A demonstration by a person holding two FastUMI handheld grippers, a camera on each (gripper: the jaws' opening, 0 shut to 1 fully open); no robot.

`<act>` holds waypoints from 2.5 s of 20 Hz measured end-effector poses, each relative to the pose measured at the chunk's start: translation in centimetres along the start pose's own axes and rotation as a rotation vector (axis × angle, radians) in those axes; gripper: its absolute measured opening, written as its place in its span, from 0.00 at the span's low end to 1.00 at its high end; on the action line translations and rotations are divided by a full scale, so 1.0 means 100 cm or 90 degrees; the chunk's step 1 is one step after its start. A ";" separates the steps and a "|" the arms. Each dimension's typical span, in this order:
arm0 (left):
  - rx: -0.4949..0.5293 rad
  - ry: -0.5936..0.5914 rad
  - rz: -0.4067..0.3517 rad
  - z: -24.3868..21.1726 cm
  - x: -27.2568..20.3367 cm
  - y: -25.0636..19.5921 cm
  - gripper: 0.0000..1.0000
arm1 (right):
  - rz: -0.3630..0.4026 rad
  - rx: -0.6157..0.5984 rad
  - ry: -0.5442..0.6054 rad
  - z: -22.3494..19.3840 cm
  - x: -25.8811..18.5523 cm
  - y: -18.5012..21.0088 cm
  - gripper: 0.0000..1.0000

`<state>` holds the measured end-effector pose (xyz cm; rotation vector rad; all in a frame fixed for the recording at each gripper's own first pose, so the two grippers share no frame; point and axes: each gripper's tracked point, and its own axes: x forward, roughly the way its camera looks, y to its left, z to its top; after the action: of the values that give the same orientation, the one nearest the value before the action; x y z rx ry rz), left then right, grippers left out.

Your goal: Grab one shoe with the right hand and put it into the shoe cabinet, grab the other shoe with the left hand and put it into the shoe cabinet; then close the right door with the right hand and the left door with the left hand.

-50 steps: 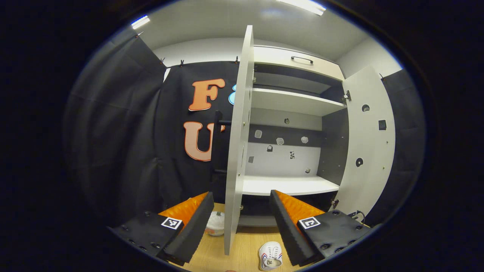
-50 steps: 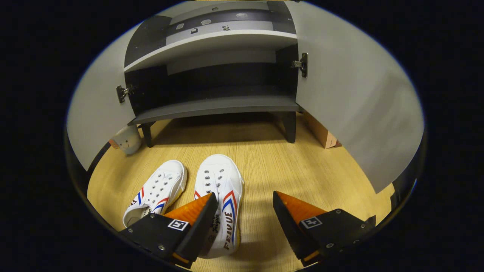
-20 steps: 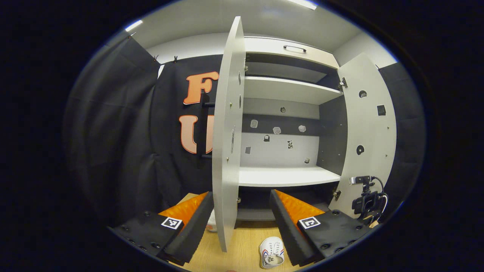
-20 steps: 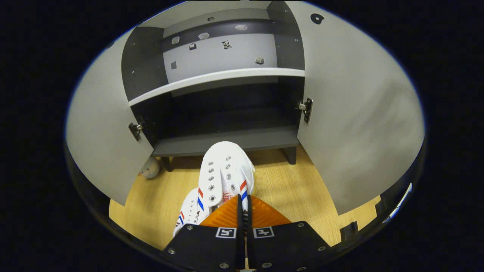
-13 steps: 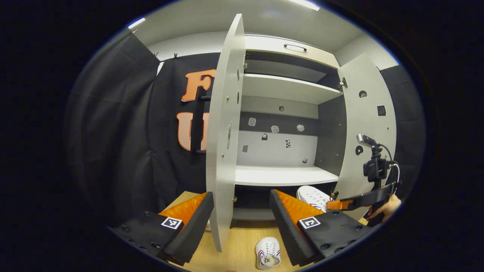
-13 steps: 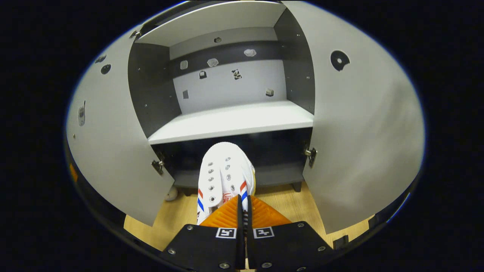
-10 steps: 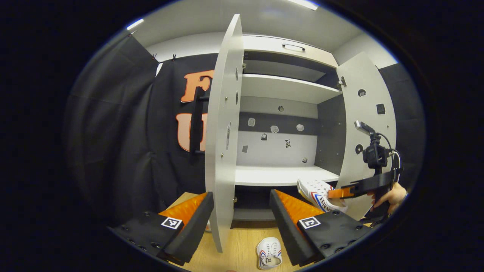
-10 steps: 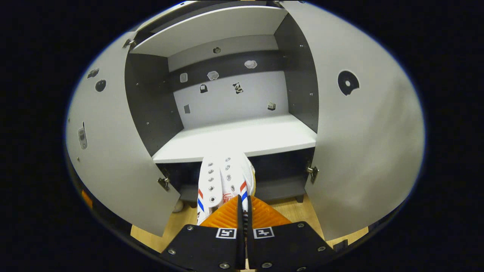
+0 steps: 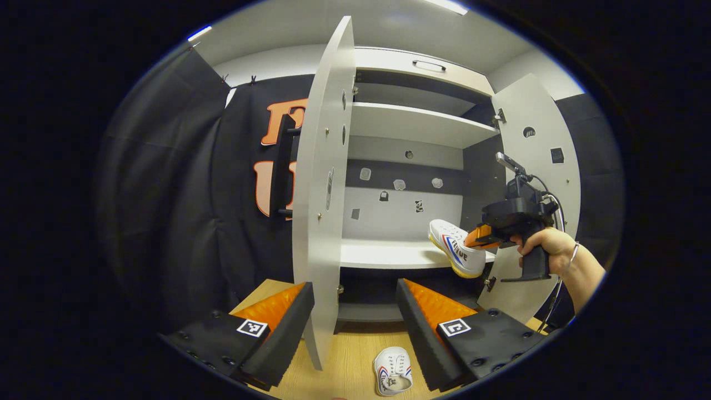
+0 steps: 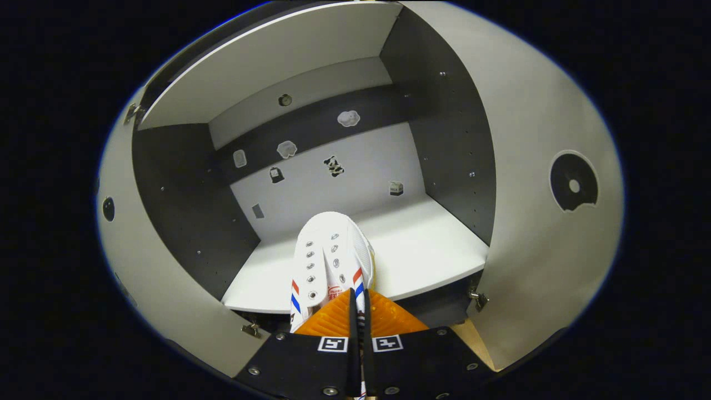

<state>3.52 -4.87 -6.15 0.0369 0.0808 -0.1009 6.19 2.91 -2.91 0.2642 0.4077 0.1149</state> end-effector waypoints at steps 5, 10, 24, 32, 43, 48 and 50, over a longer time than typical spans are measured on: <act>-0.003 0.002 0.014 -0.001 0.002 0.003 0.94 | -0.048 -0.014 -0.001 0.016 0.002 -0.022 0.01; -0.013 0.000 0.036 0.000 0.003 0.009 0.95 | -0.038 -0.028 0.014 0.028 0.050 -0.009 0.02; -0.019 0.001 0.032 0.000 -0.011 0.002 0.99 | 0.004 -0.124 -0.075 0.053 0.019 0.022 0.57; -0.019 0.035 -0.007 -0.028 -0.018 -0.021 0.99 | 0.023 -0.210 -0.186 0.040 -0.105 0.028 0.80; -0.040 0.174 -0.066 -0.149 -0.006 -0.057 0.96 | 0.004 -0.193 -0.220 0.004 -0.198 -0.018 0.92; -0.017 0.291 -0.063 -0.246 0.008 -0.055 0.97 | -0.034 -0.213 -0.231 -0.004 -0.218 -0.046 0.92; -0.015 0.348 -0.063 -0.286 0.012 -0.053 0.97 | -0.035 -0.207 -0.227 -0.009 -0.222 -0.051 0.92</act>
<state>1.87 -9.07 -34.89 0.0364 0.6305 -0.1863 -14.17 -5.44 3.22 -0.0484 0.0380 0.0768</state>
